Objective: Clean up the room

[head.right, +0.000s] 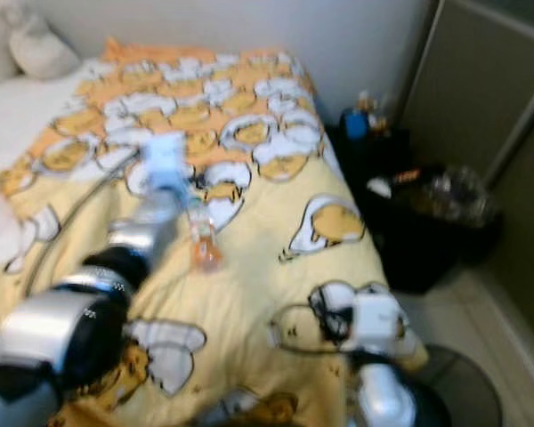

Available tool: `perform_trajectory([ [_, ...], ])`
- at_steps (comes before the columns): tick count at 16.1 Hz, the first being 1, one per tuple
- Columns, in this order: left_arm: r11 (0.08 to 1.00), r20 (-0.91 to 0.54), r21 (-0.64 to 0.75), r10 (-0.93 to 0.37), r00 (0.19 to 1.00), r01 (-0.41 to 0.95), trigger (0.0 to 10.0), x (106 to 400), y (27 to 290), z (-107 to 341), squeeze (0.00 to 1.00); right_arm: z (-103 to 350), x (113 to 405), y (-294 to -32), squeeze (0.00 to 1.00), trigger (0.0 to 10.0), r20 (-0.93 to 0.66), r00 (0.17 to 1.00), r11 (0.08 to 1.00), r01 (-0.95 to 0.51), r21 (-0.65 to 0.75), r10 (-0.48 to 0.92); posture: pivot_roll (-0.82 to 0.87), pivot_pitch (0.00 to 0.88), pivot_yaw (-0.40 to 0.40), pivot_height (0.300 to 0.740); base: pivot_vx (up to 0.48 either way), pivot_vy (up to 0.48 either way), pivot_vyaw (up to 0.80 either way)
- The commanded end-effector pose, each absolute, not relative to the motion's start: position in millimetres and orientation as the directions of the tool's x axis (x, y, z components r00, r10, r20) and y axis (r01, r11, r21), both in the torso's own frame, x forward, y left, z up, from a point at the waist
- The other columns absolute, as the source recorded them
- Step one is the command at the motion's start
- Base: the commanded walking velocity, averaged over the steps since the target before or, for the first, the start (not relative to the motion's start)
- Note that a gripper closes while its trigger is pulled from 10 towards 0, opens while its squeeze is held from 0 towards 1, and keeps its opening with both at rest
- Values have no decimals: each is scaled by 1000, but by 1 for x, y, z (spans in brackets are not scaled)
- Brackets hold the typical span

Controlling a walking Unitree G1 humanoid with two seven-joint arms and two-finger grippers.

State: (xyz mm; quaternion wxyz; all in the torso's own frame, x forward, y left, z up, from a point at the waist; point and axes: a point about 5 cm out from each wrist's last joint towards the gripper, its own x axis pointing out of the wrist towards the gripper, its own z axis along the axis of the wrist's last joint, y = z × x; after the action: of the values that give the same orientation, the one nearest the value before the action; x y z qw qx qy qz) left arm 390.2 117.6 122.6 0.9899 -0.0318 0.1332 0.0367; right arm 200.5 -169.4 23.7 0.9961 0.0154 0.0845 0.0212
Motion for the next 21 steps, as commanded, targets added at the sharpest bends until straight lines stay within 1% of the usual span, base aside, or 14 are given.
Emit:
perform_trajectory([
  [1,991,-329,-120,12,944,-54,10000,386,106,113,0,28,199,-177,0,10000,-150,989,1000,-13,20,16,-188,0,89,740,0,0,0],
  [5,982,-339,-166,31,940,-92,10000,387,112,114,0,34,175,-165,0,10000,-157,987,999,-40,7,41,-257,0,105,740,0,0,0],
  [6,983,-341,-155,38,939,-97,10000,387,112,114,0,36,163,-165,0,10000,-166,986,999,-33,0,32,-297,11,114,740,0,0,0],
  [7,989,-358,-95,72,931,-114,10000,385,114,110,0,39,149,-165,0,10000,-181,983,1000,-14,-5,13,-318,29,121,740,0,0,0],
  [8,988,-369,-83,87,925,-126,10000,384,115,107,0,39,146,-166,0,10000,-187,982,1000,-5,-7,3,-329,39,122,740,0,0,0],
  [9,987,-388,-84,97,917,-139,10000,380,114,101,0,42,137,-167,0,10000,-199,980,1000,17,-8,-18,-363,73,126,740,0,0,0],
  [12,989,-409,-113,44,911,-98,10000,375,99,93,0,57,110,-163,0,10000,-220,974,999,43,-15,-45,-453,164,108,740,0,0,0],
  [13,989,-418,-87,70,906,-116,10000,373,100,90,0,63,99,-161,0,10000,-231,972,999,48,-20,-52,-473,188,102,740,0,0,0],
  [14,982,-427,-9,169,888,-190,10000,370,111,84,0,67,87,-157,0,10000,-256,965,998,51,-22,-55,-499,216,96,740,0,0,0],
  [15,961,-423,69,270,865,-266,10000,368,124,81,0,67,80,-156,0,10000,-277,959,998,53,-20,-57,-504,224,96,740,0,0,0],
  [16,949,-419,98,311,853,-298,10000,367,129,80,0,67,77,-155,0,10000,-285,957,998,56,-19,-59,-504,224,96,740,0,0,0],
  [17,931,-380,138,365,850,-338,10000,367,138,83,0,66,72,-153,0,10000,-299,952,998,54,-19,-57,-505,228,99,740,0,0,0],
  [19,917,-364,175,398,842,-358,10000,366,146,82,0,66,69,-151,0,10000,-323,945,999,51,-17,-54,-485,229,99,740,0,0,0],
  [21,898,-385,234,438,812,-374,10000,359,157,72,0,64,72,-147,0,10000,-335,942,1000,22,-11,-25,-478,230,97,740,0,0,0],
])
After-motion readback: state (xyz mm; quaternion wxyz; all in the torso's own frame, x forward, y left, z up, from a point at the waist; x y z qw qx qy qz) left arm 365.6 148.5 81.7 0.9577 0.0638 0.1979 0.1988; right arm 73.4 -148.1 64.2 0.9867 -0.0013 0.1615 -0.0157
